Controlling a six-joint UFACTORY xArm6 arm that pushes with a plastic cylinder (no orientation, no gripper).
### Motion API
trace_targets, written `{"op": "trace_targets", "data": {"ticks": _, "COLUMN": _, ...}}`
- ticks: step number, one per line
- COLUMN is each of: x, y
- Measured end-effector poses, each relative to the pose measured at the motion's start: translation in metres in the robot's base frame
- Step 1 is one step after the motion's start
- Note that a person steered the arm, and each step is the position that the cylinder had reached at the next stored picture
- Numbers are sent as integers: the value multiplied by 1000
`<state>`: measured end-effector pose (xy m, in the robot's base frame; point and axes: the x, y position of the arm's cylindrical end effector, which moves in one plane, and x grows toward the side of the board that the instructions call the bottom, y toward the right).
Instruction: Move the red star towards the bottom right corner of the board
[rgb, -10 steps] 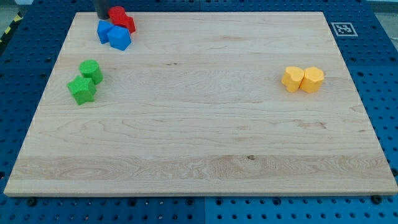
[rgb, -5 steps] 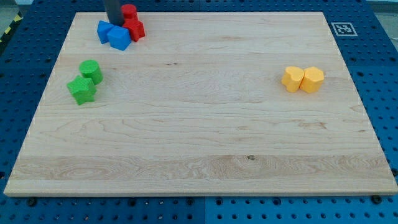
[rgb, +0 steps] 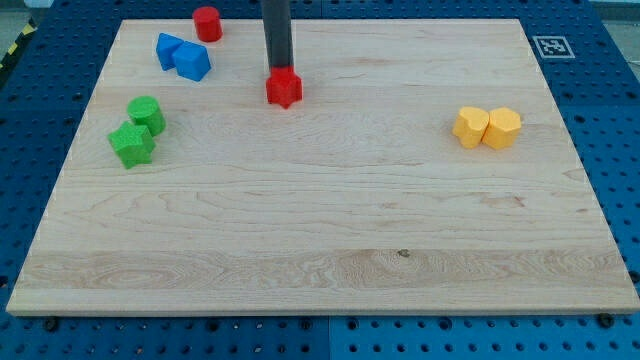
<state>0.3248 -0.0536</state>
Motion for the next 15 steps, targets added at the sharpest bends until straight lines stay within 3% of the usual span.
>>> {"op": "trace_targets", "data": {"ticks": 2, "x": 88, "y": 0}}
{"op": "trace_targets", "data": {"ticks": 5, "x": 177, "y": 29}}
{"op": "trace_targets", "data": {"ticks": 7, "x": 191, "y": 99}}
{"op": "trace_targets", "data": {"ticks": 12, "x": 172, "y": 194}}
{"op": "trace_targets", "data": {"ticks": 15, "x": 197, "y": 221}}
